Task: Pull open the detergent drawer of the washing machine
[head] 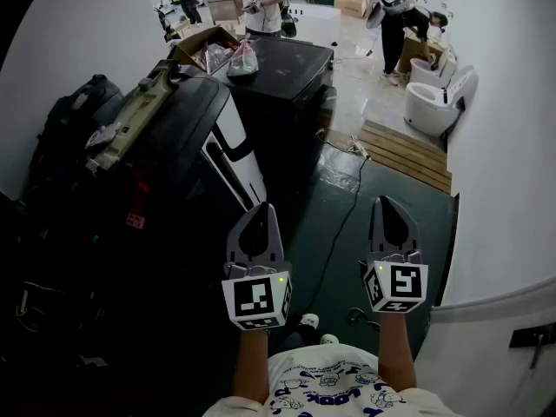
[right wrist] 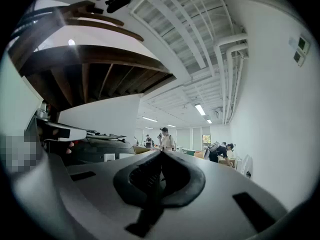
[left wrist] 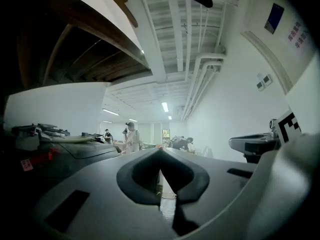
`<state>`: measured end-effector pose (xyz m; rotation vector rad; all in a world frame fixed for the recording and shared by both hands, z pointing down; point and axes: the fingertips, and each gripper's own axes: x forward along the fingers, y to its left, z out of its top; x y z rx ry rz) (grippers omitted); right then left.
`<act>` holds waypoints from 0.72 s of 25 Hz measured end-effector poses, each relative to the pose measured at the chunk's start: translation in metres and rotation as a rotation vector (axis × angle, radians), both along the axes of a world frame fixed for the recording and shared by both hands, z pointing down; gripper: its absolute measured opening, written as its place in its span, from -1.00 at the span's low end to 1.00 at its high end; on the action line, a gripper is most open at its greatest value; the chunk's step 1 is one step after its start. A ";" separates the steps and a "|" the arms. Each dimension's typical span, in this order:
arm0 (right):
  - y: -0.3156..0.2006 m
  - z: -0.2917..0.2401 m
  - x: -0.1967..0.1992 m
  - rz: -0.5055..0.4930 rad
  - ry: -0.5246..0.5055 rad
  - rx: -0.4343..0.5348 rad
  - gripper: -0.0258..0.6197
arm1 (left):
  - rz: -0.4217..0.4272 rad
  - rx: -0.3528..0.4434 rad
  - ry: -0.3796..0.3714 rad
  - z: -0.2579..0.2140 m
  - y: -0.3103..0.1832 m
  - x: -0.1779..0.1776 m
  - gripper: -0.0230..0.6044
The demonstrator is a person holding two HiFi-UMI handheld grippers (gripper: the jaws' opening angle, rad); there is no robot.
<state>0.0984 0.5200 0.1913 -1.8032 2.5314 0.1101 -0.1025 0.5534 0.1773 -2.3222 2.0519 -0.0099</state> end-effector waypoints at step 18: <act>-0.026 0.015 -0.007 0.017 -0.044 -0.024 -0.89 | 0.015 -0.010 -0.006 0.009 -0.029 -0.009 -0.88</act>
